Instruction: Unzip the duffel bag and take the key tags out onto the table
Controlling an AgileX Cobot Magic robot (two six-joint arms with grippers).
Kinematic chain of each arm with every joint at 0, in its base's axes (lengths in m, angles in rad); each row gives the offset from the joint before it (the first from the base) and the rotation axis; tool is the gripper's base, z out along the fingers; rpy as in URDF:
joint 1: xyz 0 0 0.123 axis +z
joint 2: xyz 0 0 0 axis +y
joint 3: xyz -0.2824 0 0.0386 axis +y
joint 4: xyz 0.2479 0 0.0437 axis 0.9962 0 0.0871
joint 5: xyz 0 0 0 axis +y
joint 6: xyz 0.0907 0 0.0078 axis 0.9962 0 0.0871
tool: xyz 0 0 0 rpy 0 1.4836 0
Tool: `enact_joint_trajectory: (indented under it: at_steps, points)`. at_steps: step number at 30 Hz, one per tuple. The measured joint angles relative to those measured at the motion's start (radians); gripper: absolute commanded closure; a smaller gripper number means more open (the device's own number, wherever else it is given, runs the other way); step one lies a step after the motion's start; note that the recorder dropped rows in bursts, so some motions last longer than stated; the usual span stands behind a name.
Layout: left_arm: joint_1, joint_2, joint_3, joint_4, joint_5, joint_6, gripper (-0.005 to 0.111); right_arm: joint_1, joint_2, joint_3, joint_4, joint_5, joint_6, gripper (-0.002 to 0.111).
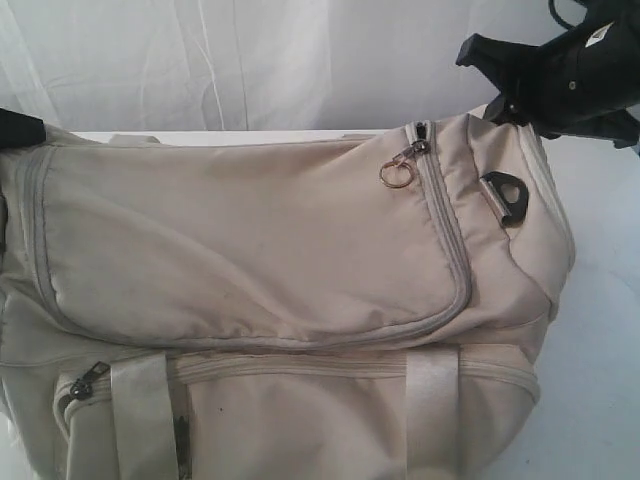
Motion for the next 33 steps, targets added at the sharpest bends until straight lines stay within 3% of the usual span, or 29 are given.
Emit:
enact_joint_trajectory:
  at_steps: [11,14,19,21,29,33]
  points:
    - [0.033,-0.009,0.002,0.006,-0.042,0.000,0.106,0.000,0.027,0.000,-0.036,-0.002,-0.010,0.108]
    - [0.035,-0.009,0.002,0.006,-0.049,0.000,0.092,0.000,0.027,0.000,-0.036,-0.002,-0.010,0.108]
    - [0.056,-0.018,0.000,-0.026,-0.036,0.036,0.049,-0.003,0.029,0.000,-0.056,0.000,-0.013,0.108]
    - [0.068,-0.027,-0.010,-0.059,-0.020,0.045,0.040,-0.005,0.034,0.000,-0.070,0.018,-0.013,0.108]
    - [0.056,-0.060,-0.010,-0.158,-0.008,0.083,0.040,-0.017,0.037,0.000,-0.089,0.029,-0.013,0.108]
    - [-0.061,-0.107,-0.010,-0.184,-0.004,0.085,0.040,-0.019,0.037,0.000,-0.089,0.029,-0.013,0.108]
